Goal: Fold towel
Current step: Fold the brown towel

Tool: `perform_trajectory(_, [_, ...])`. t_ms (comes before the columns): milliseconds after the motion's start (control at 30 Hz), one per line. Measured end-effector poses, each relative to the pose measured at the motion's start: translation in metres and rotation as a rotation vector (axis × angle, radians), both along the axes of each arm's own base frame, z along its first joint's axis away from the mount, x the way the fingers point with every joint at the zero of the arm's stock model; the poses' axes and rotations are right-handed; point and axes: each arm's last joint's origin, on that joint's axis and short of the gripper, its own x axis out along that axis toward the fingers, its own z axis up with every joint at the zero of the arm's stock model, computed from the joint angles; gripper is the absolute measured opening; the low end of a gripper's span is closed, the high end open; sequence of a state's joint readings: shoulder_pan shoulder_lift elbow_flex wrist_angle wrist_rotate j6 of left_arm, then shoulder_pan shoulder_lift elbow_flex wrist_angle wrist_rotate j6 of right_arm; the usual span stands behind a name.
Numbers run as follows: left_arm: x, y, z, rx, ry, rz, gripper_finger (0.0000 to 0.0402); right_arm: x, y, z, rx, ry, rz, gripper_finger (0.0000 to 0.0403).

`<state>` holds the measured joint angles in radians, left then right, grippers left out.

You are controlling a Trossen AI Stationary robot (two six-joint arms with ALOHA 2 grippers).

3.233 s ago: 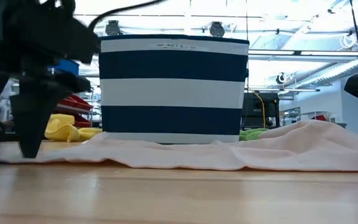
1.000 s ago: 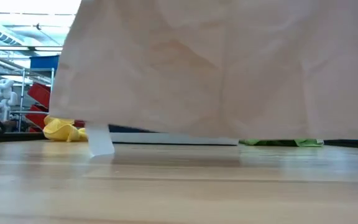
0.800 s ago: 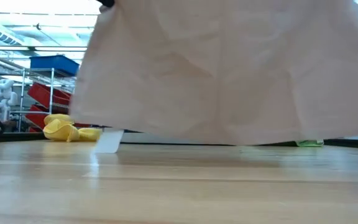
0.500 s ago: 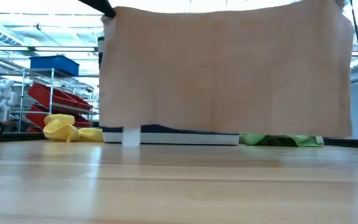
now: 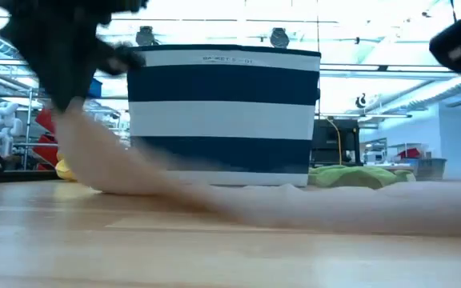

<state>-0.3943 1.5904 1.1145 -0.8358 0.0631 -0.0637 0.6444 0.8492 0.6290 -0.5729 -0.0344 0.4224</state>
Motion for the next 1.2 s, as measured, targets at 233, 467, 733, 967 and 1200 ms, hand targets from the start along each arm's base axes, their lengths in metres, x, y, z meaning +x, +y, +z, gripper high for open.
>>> perform_trajectory(233, [0.02,-0.013,-0.046,-0.072,0.124,0.024,0.0135,0.006,0.01,-0.015,0.072,0.028,-0.006,0.0168])
perform_trajectory(467, [0.02,-0.016,-0.045,-0.041,0.089,0.031,0.0158,0.007,0.006,-0.023,-0.032,0.046,-0.118,0.0175])
perform_trajectory(733, [0.034,-0.017,-0.042,-0.015,-0.08,0.035,0.0158,0.016,0.013,-0.027,-0.039,0.013,-0.096,0.0165])
perform_trajectory(967, [0.05,-0.02,-0.034,0.011,-0.29,0.018,0.0158,0.027,0.022,-0.038,-0.031,0.048,-0.11,0.0165])
perform_trajectory(1200, [0.062,-0.019,-0.027,-0.018,-0.42,0.009,0.0158,0.029,0.041,-0.053,-0.022,0.105,-0.092,0.0165])
